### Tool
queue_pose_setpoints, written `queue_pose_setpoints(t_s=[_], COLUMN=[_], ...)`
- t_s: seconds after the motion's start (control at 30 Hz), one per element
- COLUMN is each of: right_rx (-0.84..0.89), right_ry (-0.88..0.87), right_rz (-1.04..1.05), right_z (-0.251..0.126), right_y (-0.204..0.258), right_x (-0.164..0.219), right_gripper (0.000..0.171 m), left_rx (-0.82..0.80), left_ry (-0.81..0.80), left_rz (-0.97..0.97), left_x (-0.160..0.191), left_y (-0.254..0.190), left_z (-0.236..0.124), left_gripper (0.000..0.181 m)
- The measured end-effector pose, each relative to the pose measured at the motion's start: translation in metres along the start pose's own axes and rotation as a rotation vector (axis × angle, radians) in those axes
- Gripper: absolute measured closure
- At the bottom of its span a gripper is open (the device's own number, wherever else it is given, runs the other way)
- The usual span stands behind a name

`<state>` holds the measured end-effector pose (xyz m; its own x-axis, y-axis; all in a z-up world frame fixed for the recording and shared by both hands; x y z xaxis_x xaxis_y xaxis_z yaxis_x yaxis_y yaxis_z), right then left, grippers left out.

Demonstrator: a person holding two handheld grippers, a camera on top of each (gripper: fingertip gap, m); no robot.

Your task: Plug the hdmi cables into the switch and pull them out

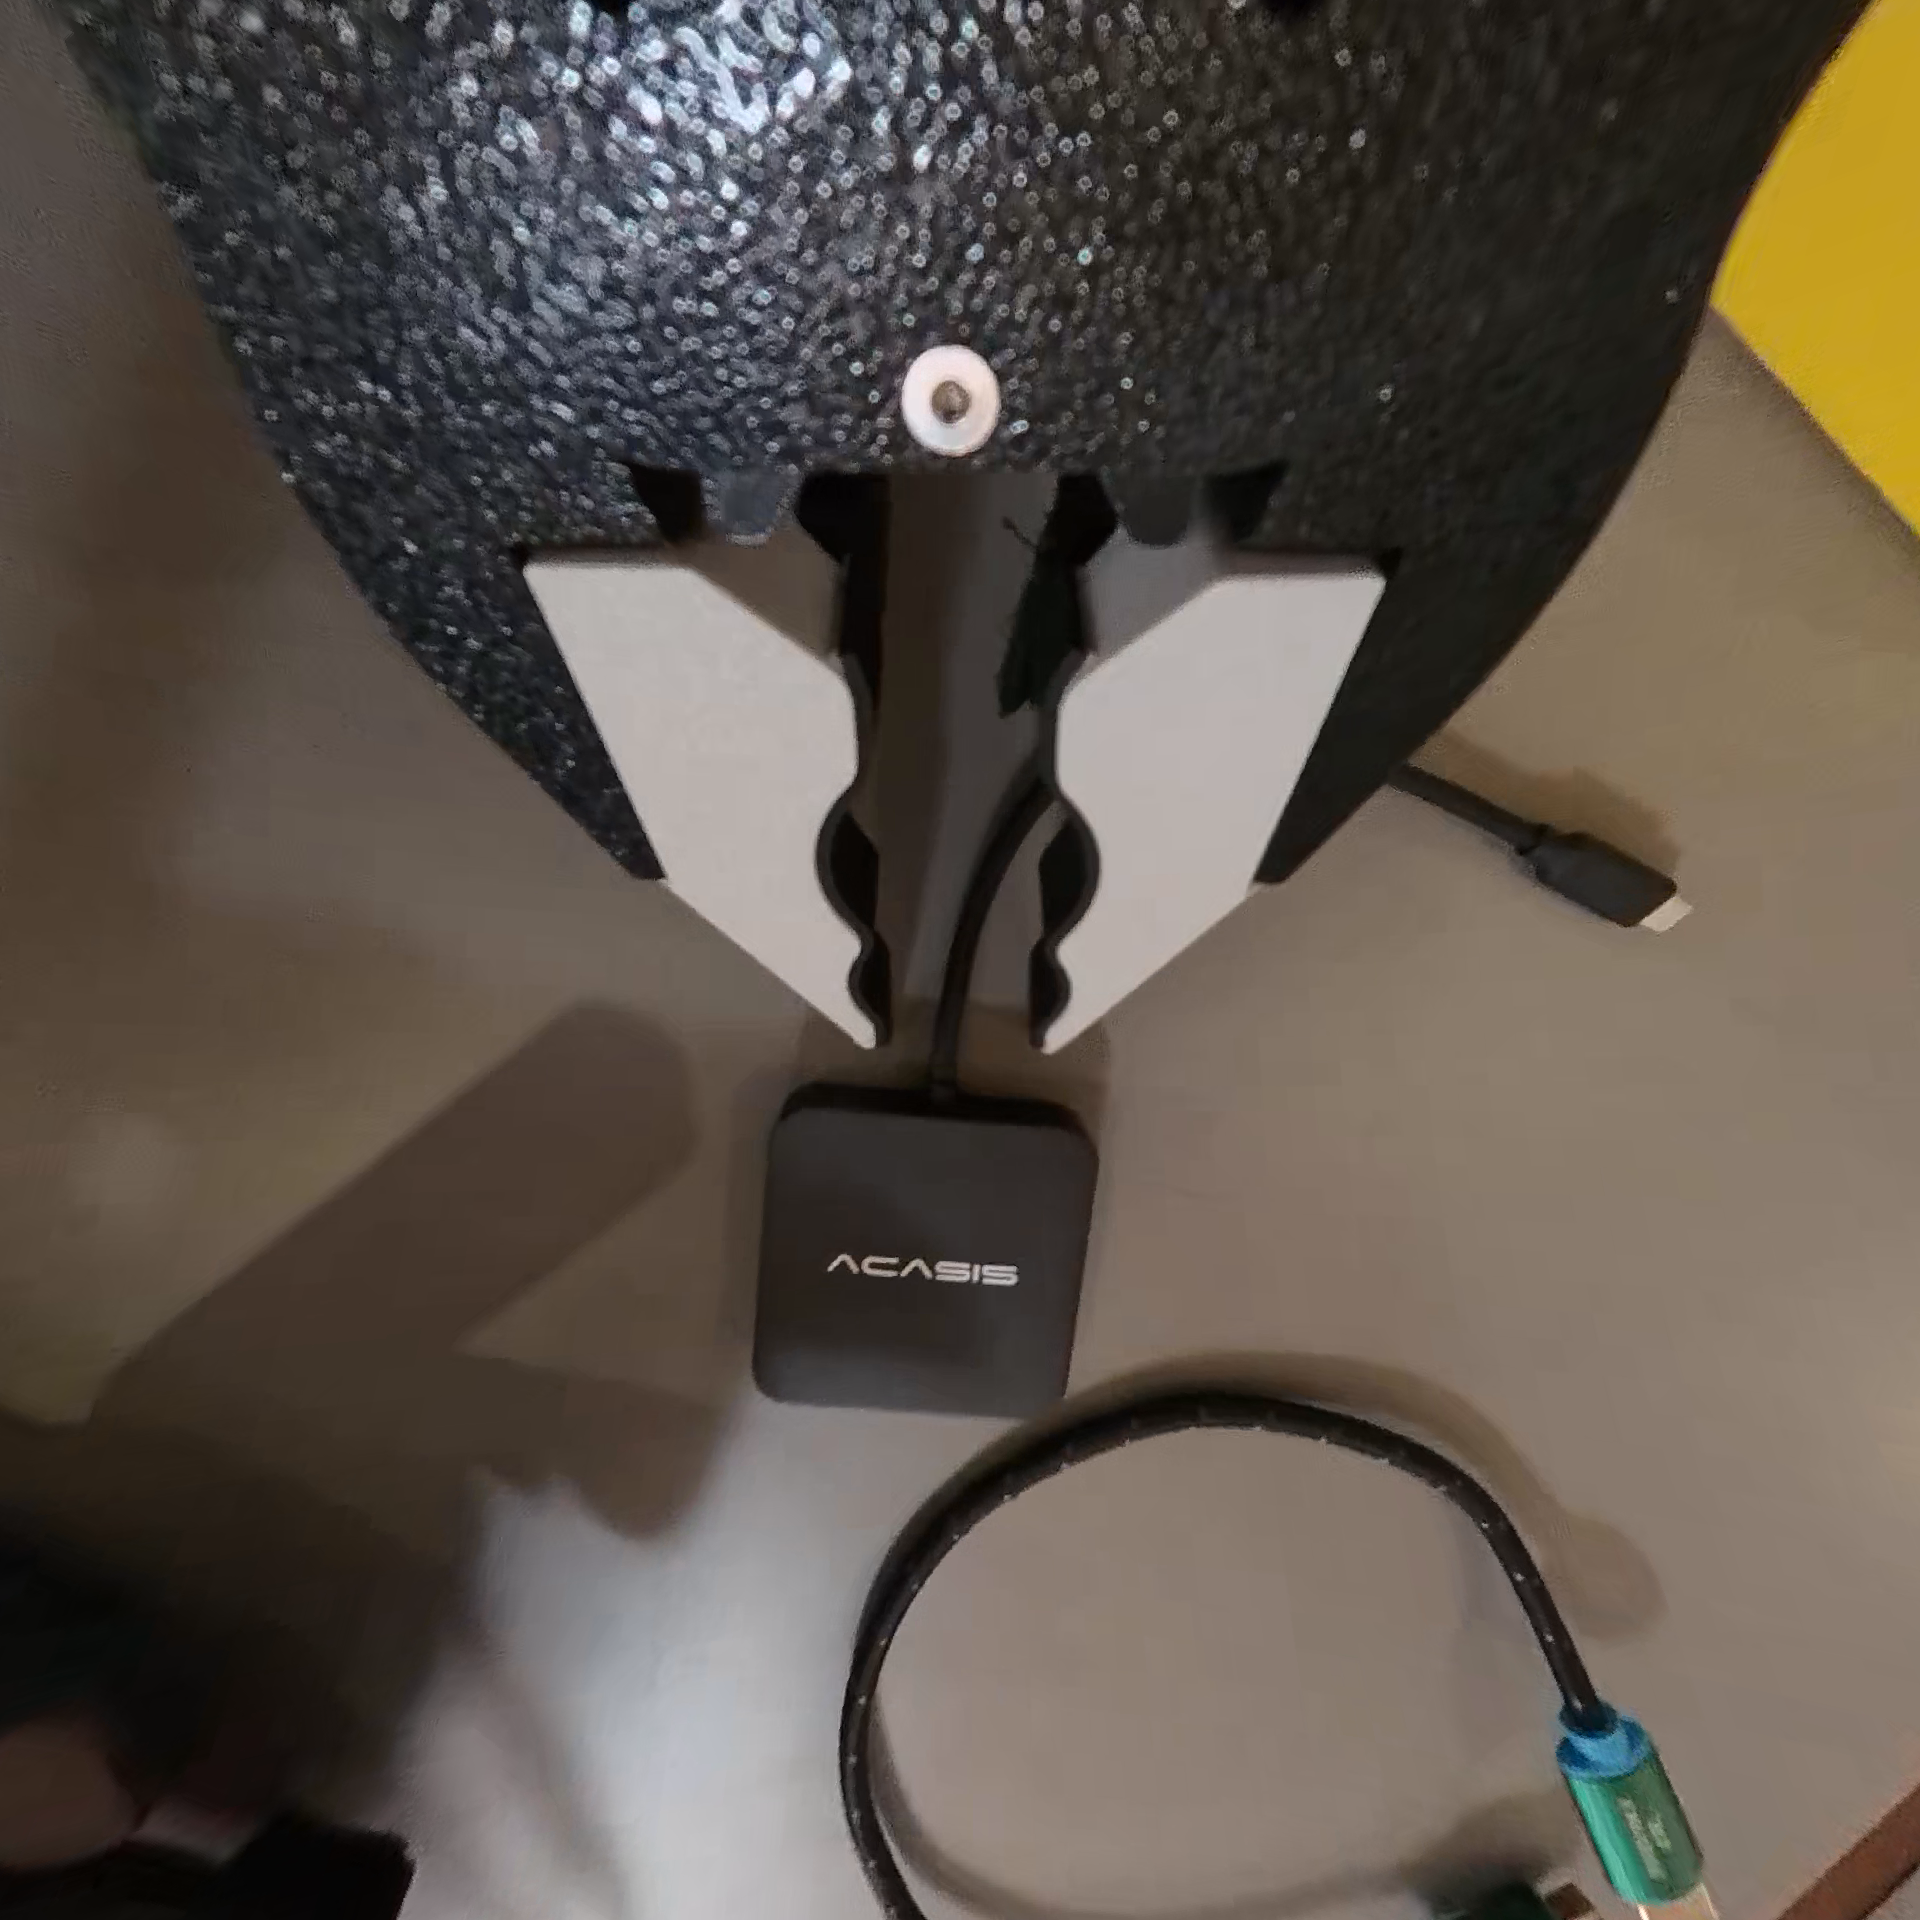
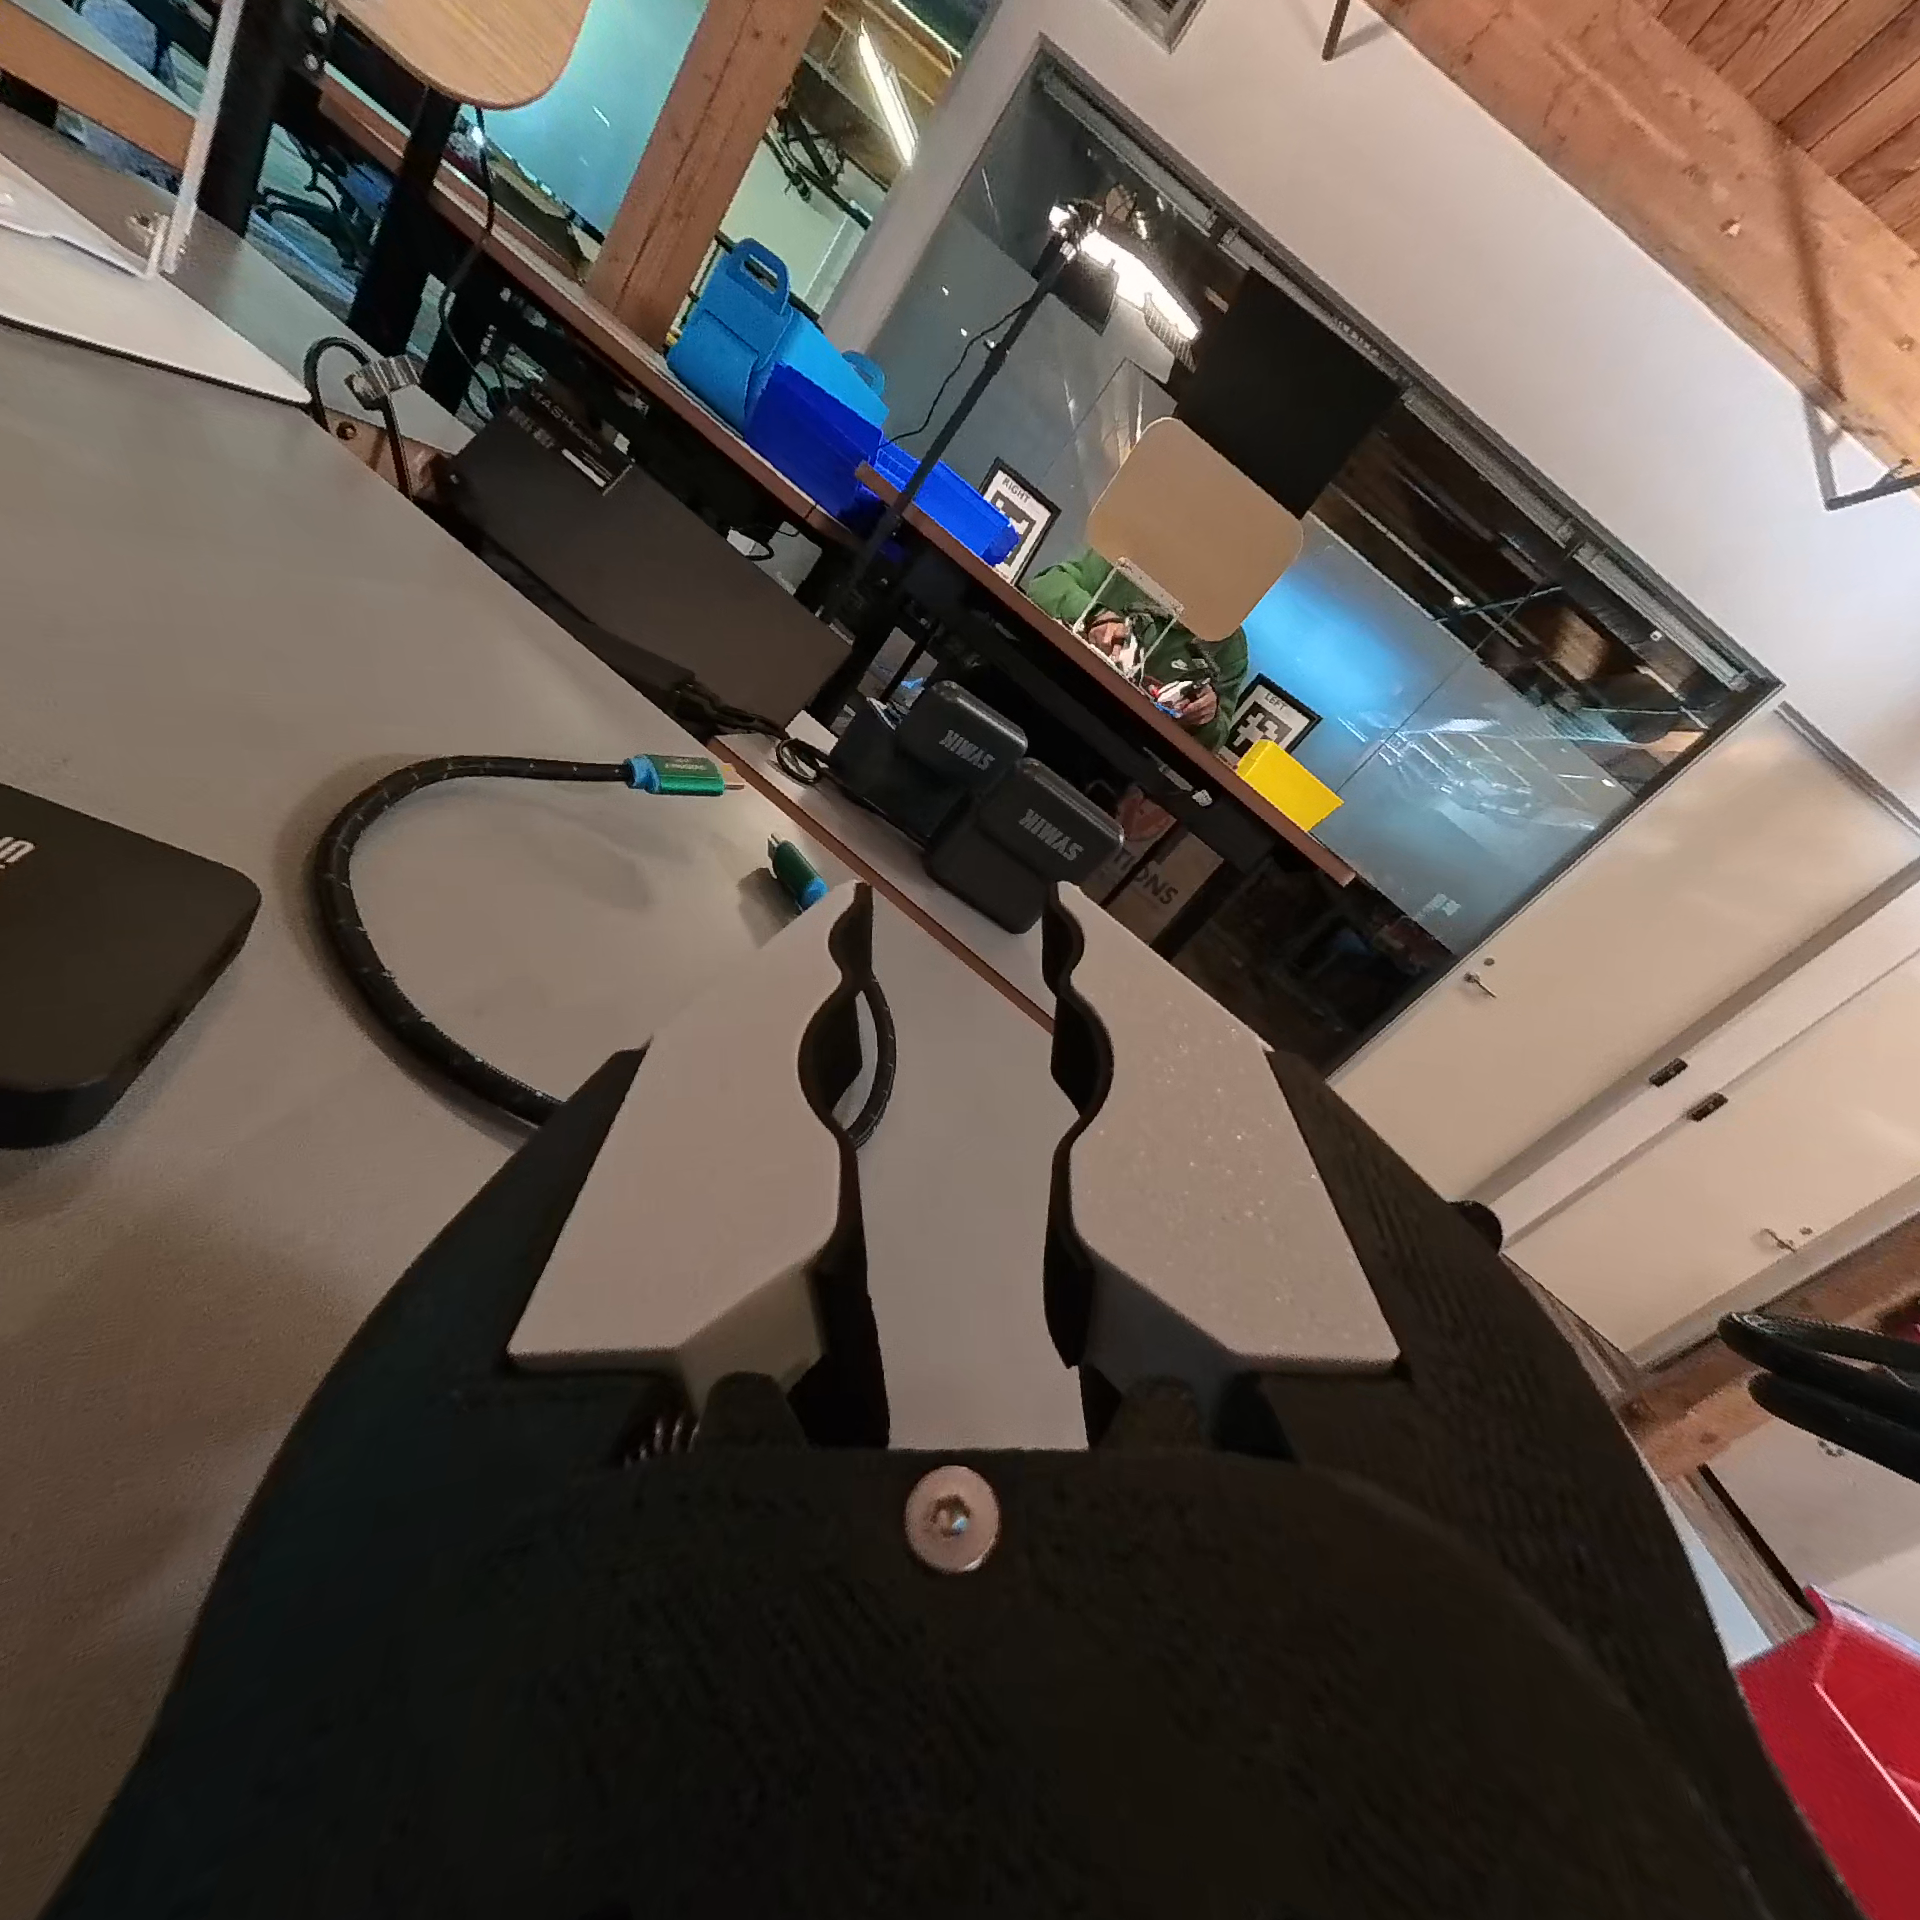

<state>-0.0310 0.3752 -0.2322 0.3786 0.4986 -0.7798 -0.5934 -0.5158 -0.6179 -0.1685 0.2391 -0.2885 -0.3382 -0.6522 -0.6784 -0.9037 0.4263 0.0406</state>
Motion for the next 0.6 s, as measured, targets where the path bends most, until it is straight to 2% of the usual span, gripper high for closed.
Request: queue_pose_setpoints(t_s=[0.17, 0.27, 0.43, 0.6], right_rx=[-0.007, -0.01, -0.067, -0.396], right_ry=[-0.002, -0.006, -0.046, -0.135], right_rz=[-0.005, -0.004, 0.042, 0.182], right_z=[0.0, -0.001, -0.003, -0.013], right_y=[0.001, 0.002, 0.005, 0.025], right_x=[-0.001, -0.001, -0.006, -0.02], right_gripper=[0.14, 0.14, 0.139, 0.133], left_rx=[0.072, 0.04, -0.17, -0.459], left_ry=[-0.023, -0.021, -0.079, -0.212], left_rz=[0.021, 0.103, 0.402, 0.812], left_x=[0.002, 0.001, -0.006, -0.017], left_y=[-0.004, -0.006, -0.003, -0.004], left_z=[0.001, 0.0, -0.001, -0.01], left_gripper=[0.175, 0.179, 0.18, 0.18])
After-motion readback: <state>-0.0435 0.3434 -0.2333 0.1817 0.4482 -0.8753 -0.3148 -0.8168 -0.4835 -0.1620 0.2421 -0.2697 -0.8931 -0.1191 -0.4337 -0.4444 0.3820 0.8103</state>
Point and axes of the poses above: each gripper's, where its closed fingertips meet, z out along the fingers, x out of its underside, y = z × x across the jaws, the point moved 5 cm from there along -z, back along the fingers, and after that the axes turned 1 degree about -z, right-handed, at the moved point
